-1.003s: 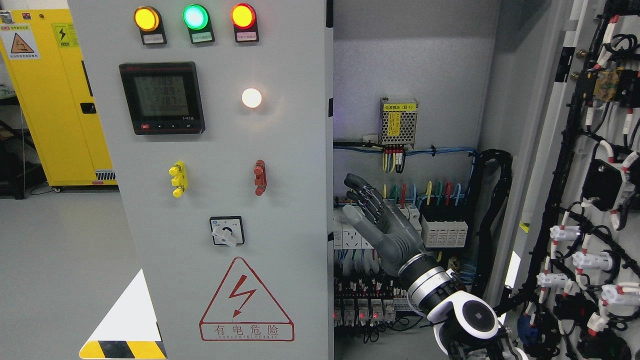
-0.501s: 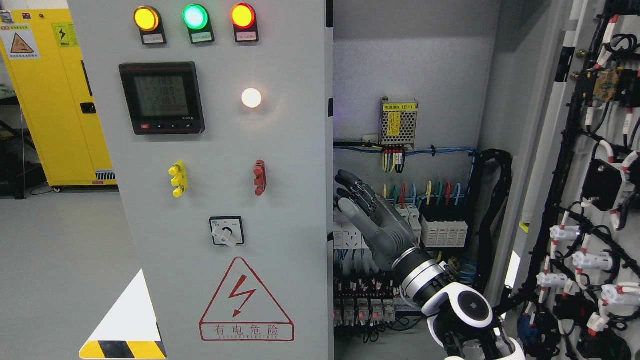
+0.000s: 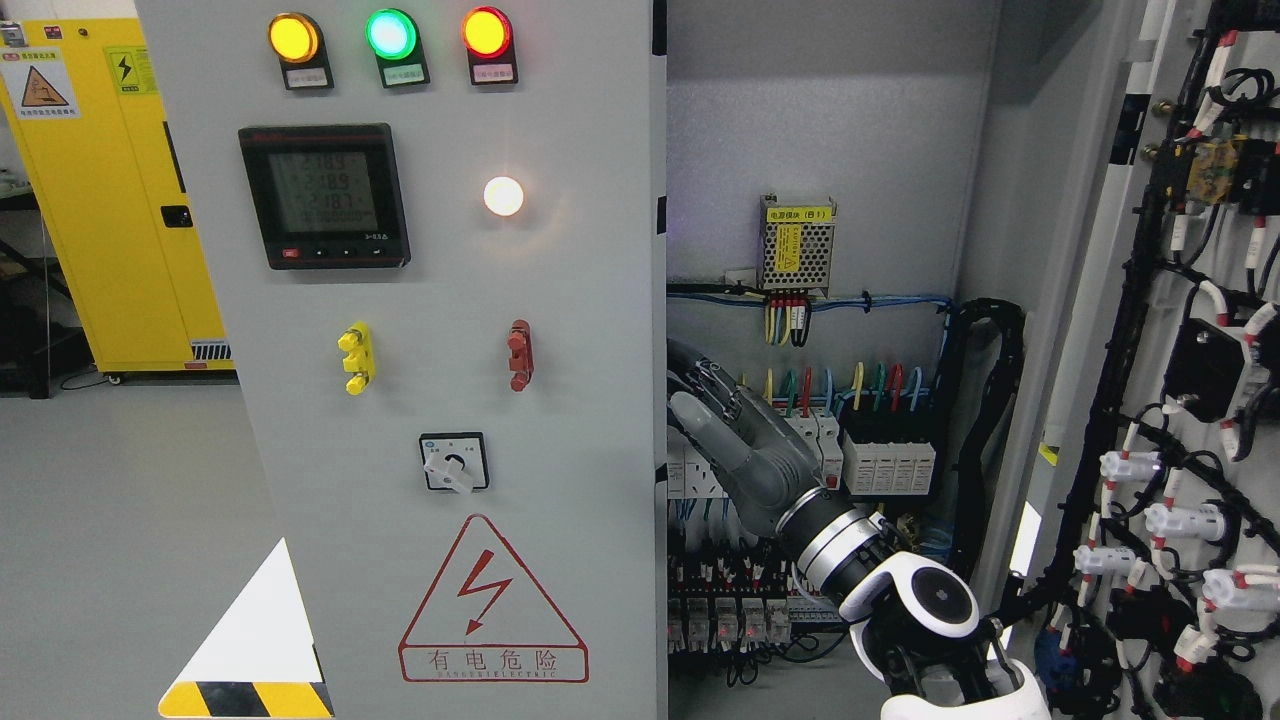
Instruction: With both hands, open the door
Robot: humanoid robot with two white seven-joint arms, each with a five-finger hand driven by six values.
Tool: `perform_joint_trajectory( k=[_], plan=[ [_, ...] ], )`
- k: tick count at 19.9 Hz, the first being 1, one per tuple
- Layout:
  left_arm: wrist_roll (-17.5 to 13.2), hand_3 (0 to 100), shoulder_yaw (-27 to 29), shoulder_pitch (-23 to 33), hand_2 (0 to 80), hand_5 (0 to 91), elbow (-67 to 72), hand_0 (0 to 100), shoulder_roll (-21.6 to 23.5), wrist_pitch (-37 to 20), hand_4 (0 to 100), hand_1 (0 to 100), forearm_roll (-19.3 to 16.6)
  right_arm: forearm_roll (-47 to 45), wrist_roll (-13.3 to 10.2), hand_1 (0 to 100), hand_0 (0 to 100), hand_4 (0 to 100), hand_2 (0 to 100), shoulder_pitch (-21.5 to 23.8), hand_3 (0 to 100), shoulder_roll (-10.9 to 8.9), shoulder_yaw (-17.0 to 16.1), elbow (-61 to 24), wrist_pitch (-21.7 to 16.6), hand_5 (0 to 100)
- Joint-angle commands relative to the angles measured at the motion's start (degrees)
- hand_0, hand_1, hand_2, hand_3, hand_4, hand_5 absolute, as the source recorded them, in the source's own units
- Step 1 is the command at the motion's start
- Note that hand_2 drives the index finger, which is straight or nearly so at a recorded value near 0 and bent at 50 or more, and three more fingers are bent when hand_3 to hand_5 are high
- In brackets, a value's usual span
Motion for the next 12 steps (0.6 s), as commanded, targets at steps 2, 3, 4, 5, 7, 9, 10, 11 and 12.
perform_joint_trajectory(
  k=[2,3,4,5,7,9,10,11,12],
  plan=[
    [0.0,0,0.1,1.8,0.0,0.0,-0.8,12,1.2,0.0,0,56,0.0,-3.9,0.1,50,0,0,4,-1.1,0,-0.09,-0.2,3.5,0.0,0],
    [0.0,0,0.1,1.8,0.0,0.0,-0.7,12,1.2,0.0,0,56,0.0,-4.0,0.2,50,0,0,4,-1.1,0,-0.09,-0.2,3.6,0.0,0],
    [0.0,0,0.1,1.8,0.0,0.0,-0.7,12,1.2,0.0,0,56,0.0,-4.0,1.3,50,0,0,4,-1.1,0,-0.09,-0.7,3.6,0.0,0],
    [0.0,0,0.1,1.8,0.0,0.0,-0.8,12,1.2,0.0,0,56,0.0,-4.0,3.1,50,0,0,4,-1.1,0,-0.18,-1.3,3.6,0.0,0],
    [0.0,0,0.1,1.8,0.0,0.0,-0.8,12,1.2,0.0,0,56,0.0,-3.9,4.8,50,0,0,4,-1.2,0,-0.18,-2.0,3.9,0.0,0],
    [0.0,0,0.1,1.8,0.0,0.0,-0.8,12,1.3,0.0,0,56,0.0,-4.0,5.2,50,0,0,4,-1.3,0,-0.27,-2.4,4.4,0.0,0],
    [0.0,0,0.1,1.8,0.0,0.0,-0.8,12,1.3,0.0,0,56,0.0,-4.1,5.8,50,0,0,4,-1.5,0,-0.27,-2.4,4.7,0.0,0],
    [0.0,0,0.1,1.8,0.0,0.0,-0.8,12,1.3,0.0,0,56,0.0,-4.0,7.2,50,0,0,4,-2.1,0,-0.18,-2.5,5.3,0.0,0],
    [0.0,0,0.1,1.8,0.0,0.0,-0.8,12,1.4,0.0,0,56,0.0,-4.0,8.0,50,0,0,4,-2.3,0,-0.18,-2.7,5.6,0.1,0]
  ],
)
